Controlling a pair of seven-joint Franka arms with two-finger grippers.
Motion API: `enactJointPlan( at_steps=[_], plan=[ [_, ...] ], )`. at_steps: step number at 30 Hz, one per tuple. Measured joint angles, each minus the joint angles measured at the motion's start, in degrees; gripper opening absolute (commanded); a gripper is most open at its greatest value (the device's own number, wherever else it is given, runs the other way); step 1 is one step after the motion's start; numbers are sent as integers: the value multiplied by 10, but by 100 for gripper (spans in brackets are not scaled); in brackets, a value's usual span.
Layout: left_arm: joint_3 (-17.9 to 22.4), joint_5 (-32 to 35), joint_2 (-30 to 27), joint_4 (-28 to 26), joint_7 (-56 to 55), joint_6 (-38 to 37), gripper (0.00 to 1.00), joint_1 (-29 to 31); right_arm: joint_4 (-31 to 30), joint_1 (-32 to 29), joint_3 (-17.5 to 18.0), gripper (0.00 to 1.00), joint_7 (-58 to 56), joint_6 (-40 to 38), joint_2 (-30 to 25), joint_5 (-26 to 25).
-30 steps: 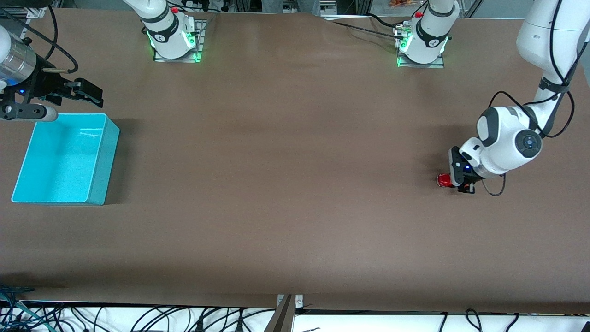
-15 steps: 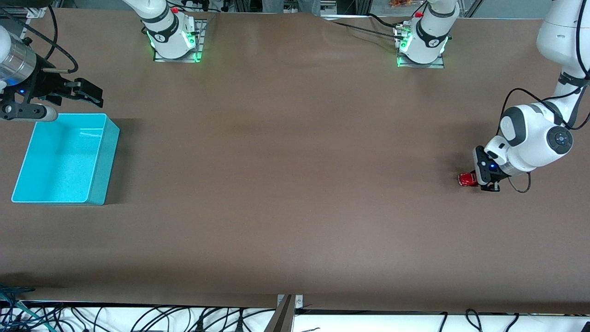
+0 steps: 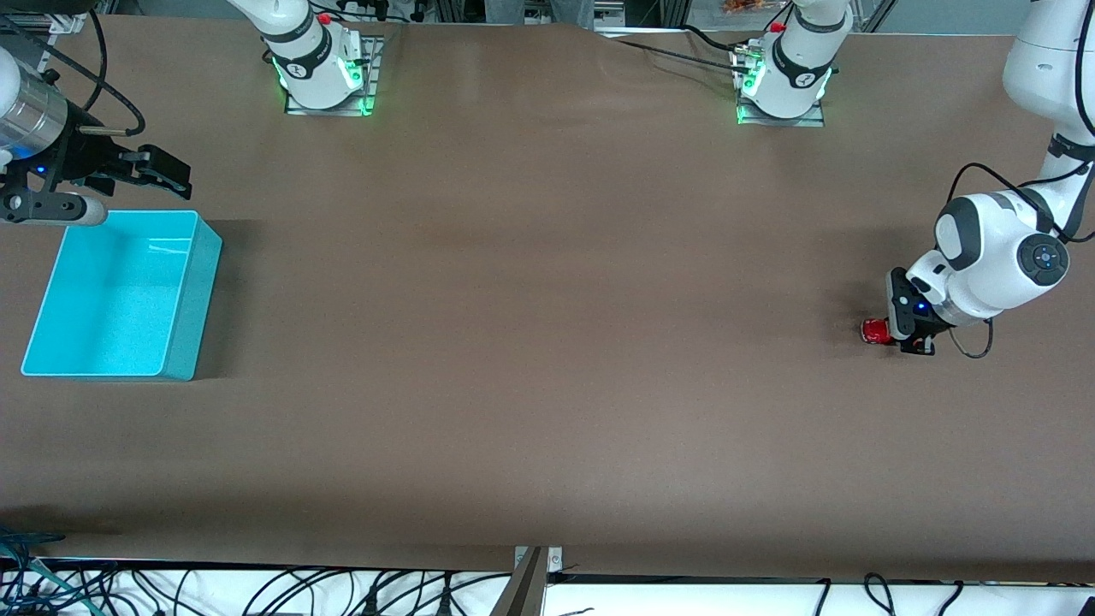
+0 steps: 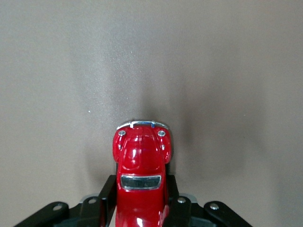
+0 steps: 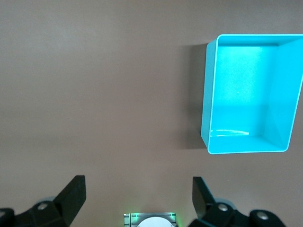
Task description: Wind red beetle toy and store in blue box
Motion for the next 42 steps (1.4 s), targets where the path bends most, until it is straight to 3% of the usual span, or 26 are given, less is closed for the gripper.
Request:
enactJointPlan(
  at_steps=[10,14,16,19,42],
  plan=[
    [0,6,1,1,4,0,11,0,0,0,0,100,0,0,0,0],
    [0,6,1,1,5,0,18,1,0,0,0,100,0,0,0,0],
    [0,6,1,1,5,0,35,1,0,0,0,100,0,0,0,0],
    [0,6,1,1,5,0,100,1,0,0,0,100,0,0,0,0],
    [2,6,22,10,5,4,100,6,0,0,0,100,0,0,0,0]
  ],
)
